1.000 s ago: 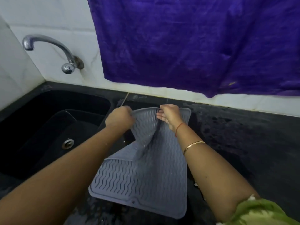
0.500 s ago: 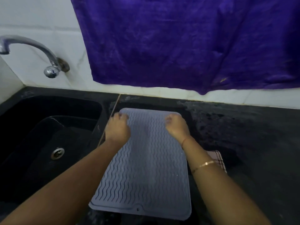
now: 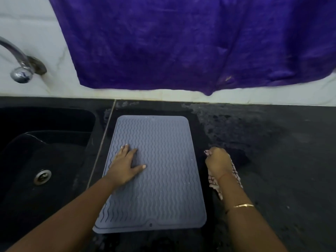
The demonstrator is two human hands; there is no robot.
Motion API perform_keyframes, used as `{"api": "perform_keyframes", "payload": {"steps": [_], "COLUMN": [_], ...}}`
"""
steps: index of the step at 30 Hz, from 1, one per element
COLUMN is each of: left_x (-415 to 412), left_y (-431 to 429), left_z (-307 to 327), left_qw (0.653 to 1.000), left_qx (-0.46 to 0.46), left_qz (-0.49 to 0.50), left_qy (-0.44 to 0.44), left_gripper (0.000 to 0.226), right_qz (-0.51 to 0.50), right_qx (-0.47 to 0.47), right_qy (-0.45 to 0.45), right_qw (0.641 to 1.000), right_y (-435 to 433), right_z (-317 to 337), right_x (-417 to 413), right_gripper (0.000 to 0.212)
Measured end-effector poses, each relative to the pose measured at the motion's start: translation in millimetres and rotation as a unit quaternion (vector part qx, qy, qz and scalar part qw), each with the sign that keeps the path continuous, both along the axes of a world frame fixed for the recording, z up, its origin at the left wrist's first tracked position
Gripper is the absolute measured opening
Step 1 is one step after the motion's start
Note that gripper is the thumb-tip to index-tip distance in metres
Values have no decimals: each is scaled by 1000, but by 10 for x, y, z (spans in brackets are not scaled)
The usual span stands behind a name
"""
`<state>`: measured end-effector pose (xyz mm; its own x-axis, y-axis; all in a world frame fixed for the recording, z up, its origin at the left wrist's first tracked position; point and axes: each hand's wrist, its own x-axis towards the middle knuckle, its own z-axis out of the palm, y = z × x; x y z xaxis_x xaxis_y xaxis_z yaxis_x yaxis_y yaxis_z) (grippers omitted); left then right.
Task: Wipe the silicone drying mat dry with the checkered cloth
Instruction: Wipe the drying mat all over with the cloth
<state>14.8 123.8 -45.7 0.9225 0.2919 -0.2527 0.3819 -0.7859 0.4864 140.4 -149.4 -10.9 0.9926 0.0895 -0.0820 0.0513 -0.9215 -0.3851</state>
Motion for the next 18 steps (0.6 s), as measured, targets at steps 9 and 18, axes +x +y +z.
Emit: {"api": "perform_keyframes", "payload": {"steps": [9, 18], "left_x": [-176, -192], "left_y": [131, 61], "left_z": [-118, -182], "left_qw": [993, 988], "left_qx": [69, 127], "left_qz": [20, 49], "left_qy": [-91, -77], "left_gripper": [54, 60], "right_qz": [158, 316], "right_qx": [242, -91], "right_qy": [-140, -36], "right_qw": [947, 944], "right_y": [946, 2039], "right_z": [789, -211], "right_x": [25, -112], "right_gripper": [34, 64]}}
